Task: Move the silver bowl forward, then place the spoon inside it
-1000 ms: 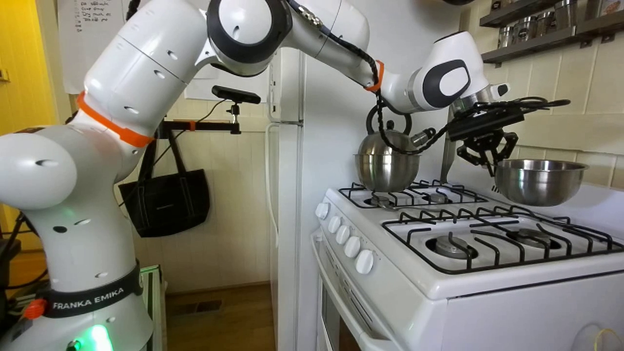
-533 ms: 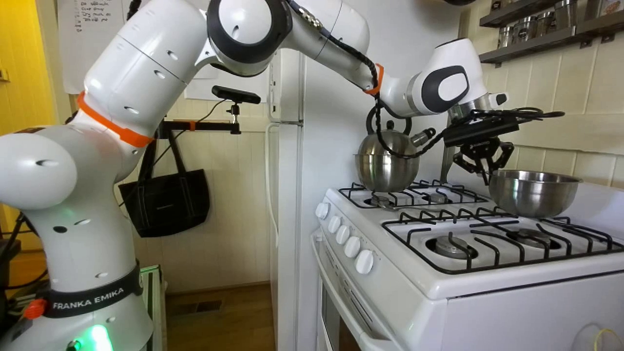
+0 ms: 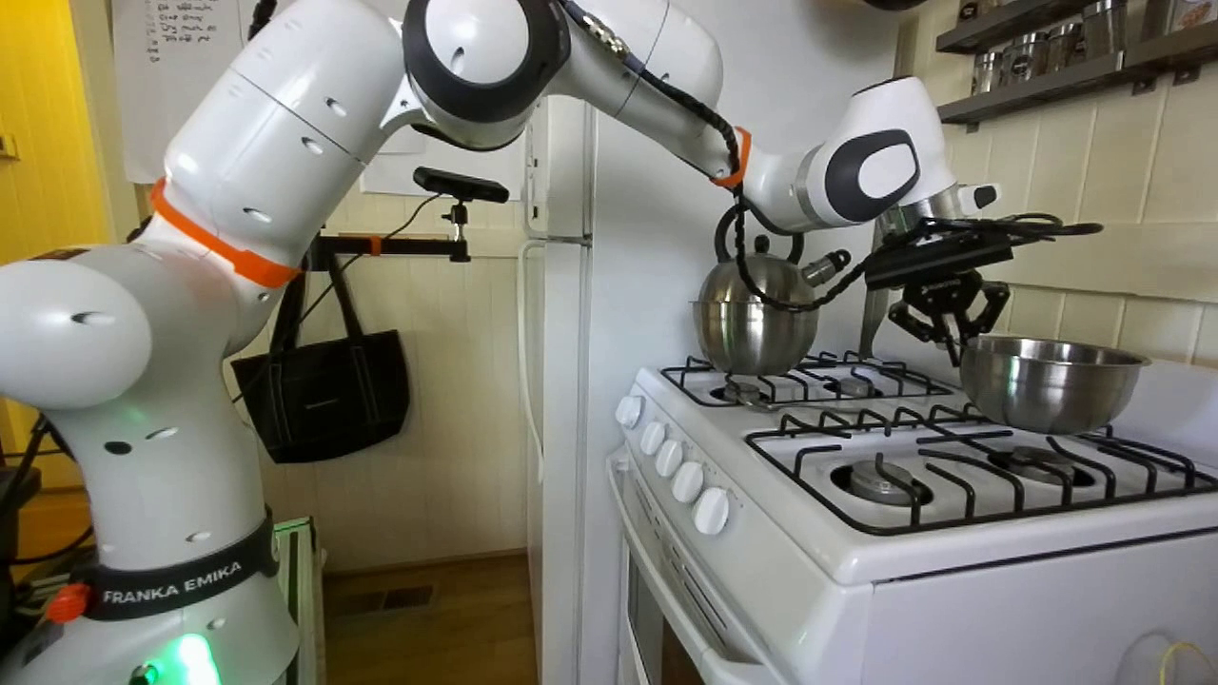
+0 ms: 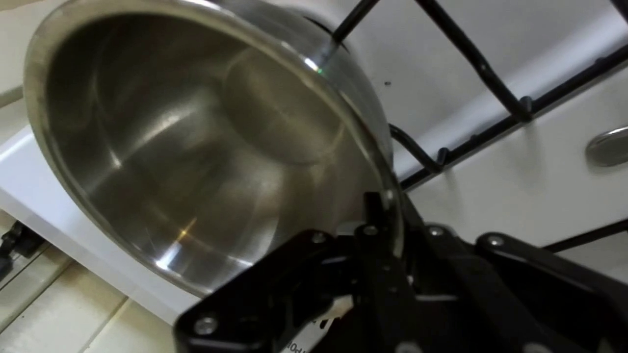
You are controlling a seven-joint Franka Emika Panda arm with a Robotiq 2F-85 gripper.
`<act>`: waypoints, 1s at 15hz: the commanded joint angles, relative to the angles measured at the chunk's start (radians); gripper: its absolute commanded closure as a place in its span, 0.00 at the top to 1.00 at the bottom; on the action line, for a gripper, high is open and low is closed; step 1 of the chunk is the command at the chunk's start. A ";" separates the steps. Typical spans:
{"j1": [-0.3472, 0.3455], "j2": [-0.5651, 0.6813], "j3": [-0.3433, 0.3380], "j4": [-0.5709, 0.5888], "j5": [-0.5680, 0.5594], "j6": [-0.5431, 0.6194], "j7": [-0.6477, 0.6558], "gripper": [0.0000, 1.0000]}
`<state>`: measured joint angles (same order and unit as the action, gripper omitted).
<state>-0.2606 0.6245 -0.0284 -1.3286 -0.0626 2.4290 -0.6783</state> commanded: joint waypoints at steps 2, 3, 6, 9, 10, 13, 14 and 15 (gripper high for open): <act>0.007 -0.006 -0.002 0.003 -0.013 -0.010 0.029 0.02; 0.007 -0.003 0.000 0.009 -0.011 -0.013 0.029 0.02; 0.009 0.000 0.002 0.016 -0.011 -0.020 0.031 0.35; 0.010 0.001 0.003 0.023 -0.008 -0.027 0.033 0.55; 0.009 0.000 0.003 0.024 -0.008 -0.028 0.034 0.64; 0.016 -0.018 -0.007 0.017 -0.021 -0.035 0.041 0.86; 0.028 -0.040 -0.018 0.000 -0.042 -0.036 0.048 0.93; 0.044 -0.063 -0.035 -0.019 -0.070 -0.037 0.061 0.99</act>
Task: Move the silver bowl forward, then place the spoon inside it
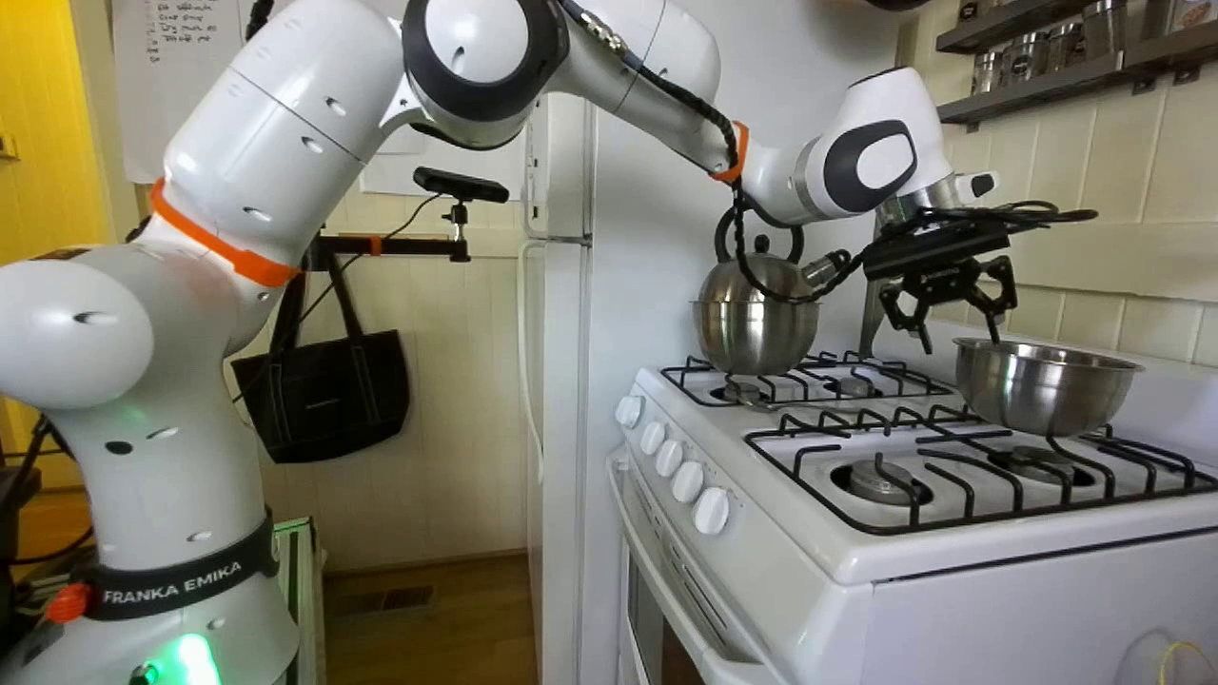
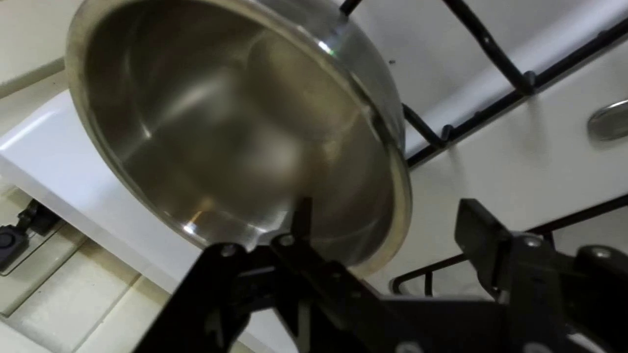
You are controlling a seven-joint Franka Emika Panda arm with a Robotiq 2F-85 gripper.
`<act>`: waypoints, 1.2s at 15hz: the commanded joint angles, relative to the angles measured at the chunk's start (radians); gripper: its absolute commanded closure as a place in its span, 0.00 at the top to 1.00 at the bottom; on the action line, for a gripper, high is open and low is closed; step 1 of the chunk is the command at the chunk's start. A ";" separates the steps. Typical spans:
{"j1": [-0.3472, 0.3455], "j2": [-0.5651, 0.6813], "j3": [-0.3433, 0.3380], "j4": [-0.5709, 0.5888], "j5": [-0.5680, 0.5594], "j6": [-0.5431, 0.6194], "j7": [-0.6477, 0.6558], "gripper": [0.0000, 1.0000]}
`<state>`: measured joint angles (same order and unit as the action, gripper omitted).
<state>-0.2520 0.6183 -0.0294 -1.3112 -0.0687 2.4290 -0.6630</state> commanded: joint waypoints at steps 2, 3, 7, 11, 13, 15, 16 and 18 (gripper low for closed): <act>0.077 -0.105 -0.080 -0.075 -0.148 -0.033 0.104 1.00; 0.097 -0.139 -0.102 -0.102 -0.197 -0.039 0.130 1.00; 0.096 -0.258 -0.041 -0.171 -0.183 -0.150 0.066 1.00; 0.150 -0.338 -0.058 -0.249 -0.186 -0.180 0.364 1.00; 0.171 -0.373 -0.072 -0.321 -0.217 -0.176 0.495 1.00; 0.184 -0.410 -0.089 -0.412 -0.245 -0.173 0.617 1.00; 0.186 -0.429 -0.095 -0.458 -0.252 -0.172 0.671 1.00; 0.176 -0.461 -0.109 -0.545 -0.251 -0.171 0.758 1.00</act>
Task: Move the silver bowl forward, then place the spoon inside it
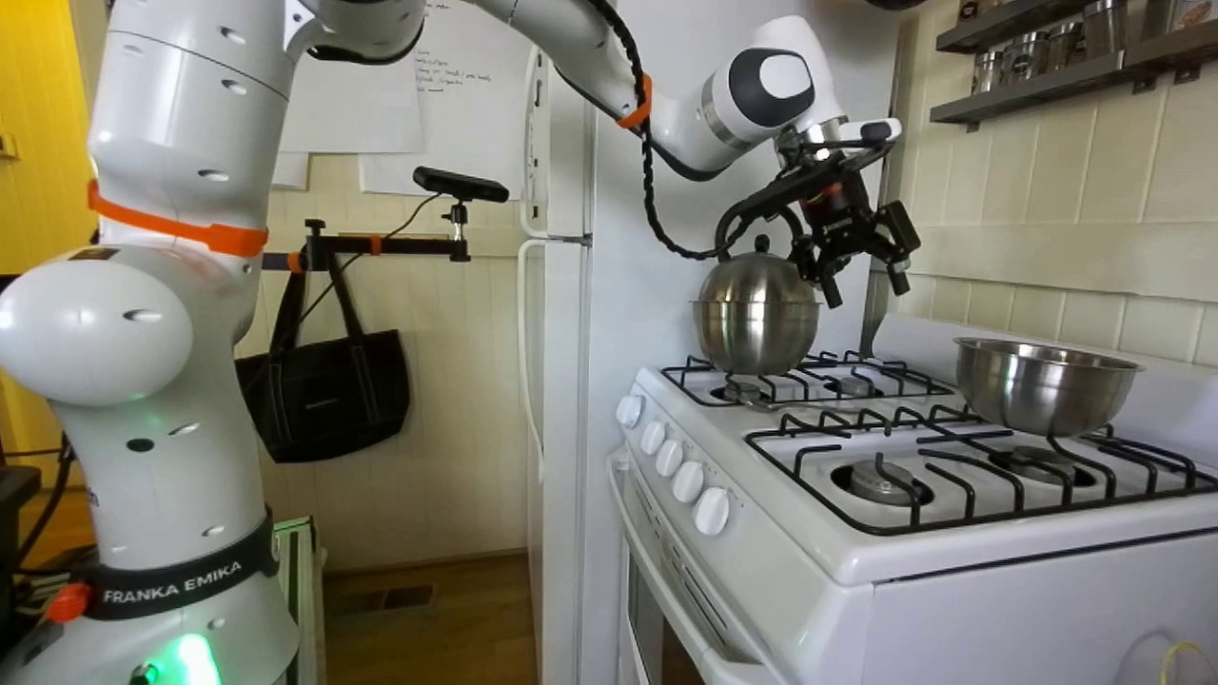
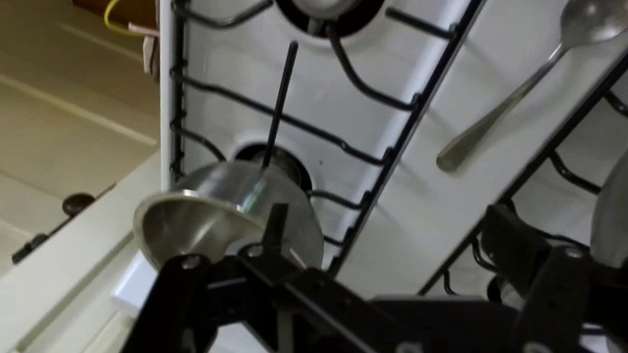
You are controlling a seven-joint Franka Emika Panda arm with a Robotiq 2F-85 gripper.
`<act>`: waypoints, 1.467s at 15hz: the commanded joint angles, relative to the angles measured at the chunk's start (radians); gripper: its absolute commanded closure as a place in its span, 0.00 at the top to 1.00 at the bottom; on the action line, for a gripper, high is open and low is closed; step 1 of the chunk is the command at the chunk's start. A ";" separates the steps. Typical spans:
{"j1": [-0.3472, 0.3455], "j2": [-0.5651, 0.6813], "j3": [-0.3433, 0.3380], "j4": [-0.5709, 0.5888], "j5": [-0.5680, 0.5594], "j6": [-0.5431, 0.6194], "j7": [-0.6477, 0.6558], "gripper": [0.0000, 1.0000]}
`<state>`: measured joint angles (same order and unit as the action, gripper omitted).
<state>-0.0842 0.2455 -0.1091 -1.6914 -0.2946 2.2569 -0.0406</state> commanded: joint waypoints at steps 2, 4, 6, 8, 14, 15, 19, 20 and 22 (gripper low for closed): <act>-0.001 -0.028 -0.018 -0.078 -0.002 -0.003 0.075 1.00; -0.003 -0.048 -0.025 -0.117 -0.003 -0.002 0.098 1.00; -0.026 -0.001 -0.020 -0.056 0.100 -0.005 0.090 1.00; -0.055 0.036 -0.006 -0.025 0.240 -0.012 0.042 1.00; -0.136 0.154 0.059 0.069 0.562 -0.039 -0.173 1.00; -0.140 0.168 0.065 0.086 0.569 -0.046 -0.191 1.00; -0.148 0.220 0.096 0.151 0.583 -0.121 -0.252 1.00; -0.151 0.233 0.106 0.168 0.591 -0.156 -0.271 1.00; -0.152 0.254 0.115 0.195 0.587 -0.224 -0.287 0.95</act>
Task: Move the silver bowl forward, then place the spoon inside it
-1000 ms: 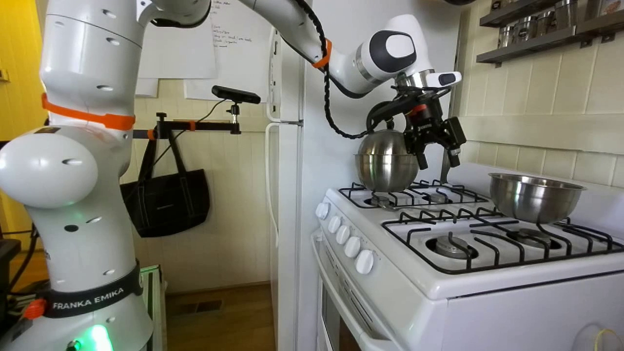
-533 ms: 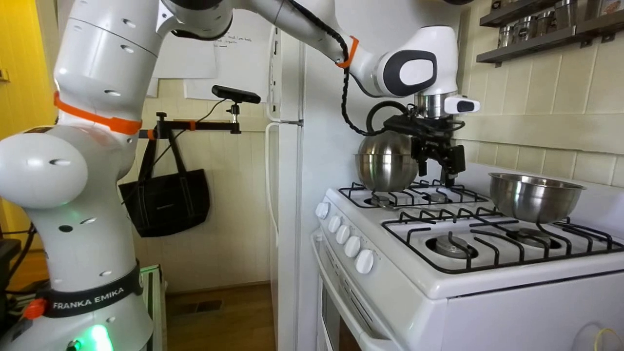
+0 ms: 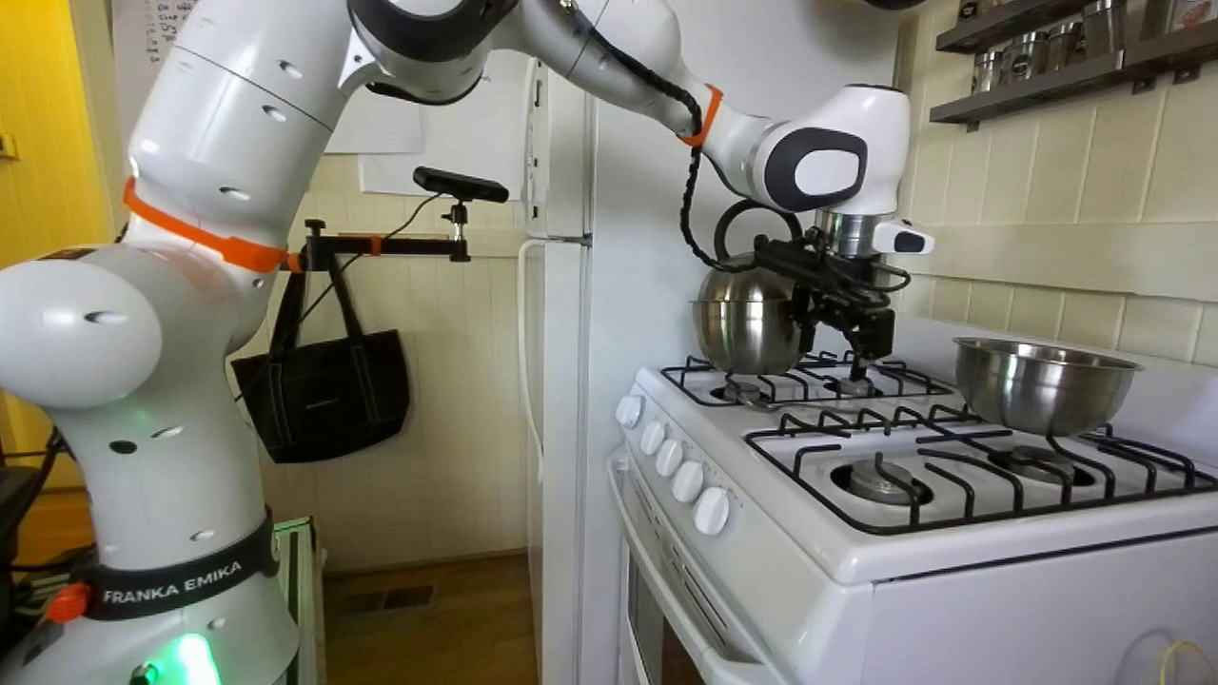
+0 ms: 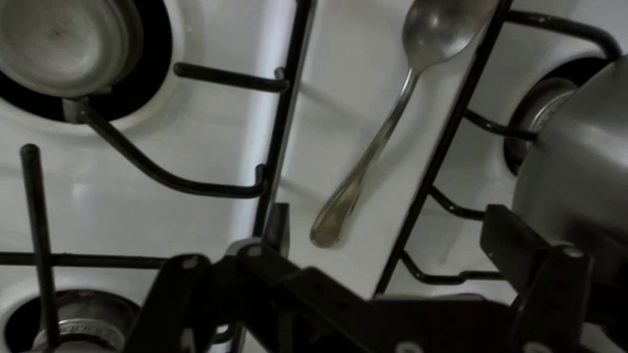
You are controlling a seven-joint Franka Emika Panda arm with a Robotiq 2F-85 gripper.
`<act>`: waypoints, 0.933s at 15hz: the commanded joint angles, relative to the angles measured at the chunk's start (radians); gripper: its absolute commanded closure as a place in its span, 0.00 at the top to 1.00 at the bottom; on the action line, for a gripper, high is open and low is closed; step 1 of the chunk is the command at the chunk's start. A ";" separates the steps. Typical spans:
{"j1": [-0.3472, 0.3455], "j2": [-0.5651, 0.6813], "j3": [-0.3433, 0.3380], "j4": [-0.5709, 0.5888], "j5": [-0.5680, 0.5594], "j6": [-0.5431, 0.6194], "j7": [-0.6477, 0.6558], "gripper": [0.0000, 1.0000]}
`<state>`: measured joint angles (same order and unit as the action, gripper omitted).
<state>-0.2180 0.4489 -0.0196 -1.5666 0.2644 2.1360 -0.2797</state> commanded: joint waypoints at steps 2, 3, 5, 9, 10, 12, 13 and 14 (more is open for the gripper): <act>-0.024 0.066 0.020 0.088 0.026 -0.152 -0.048 0.93; -0.028 0.077 0.017 0.100 0.026 -0.171 -0.044 0.93; -0.033 0.090 0.015 0.109 0.024 -0.201 -0.038 0.92; -0.029 0.118 0.014 0.137 0.015 -0.242 -0.027 0.68; -0.029 0.124 0.015 0.145 0.014 -0.250 -0.028 0.63; -0.024 0.132 0.014 0.159 0.006 -0.263 -0.020 0.58; -0.022 0.134 0.012 0.165 -0.001 -0.266 -0.015 0.60; -0.018 0.134 0.010 0.171 -0.009 -0.267 -0.014 0.59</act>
<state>-0.2380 0.5580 -0.0099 -1.4465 0.2644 1.9146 -0.3031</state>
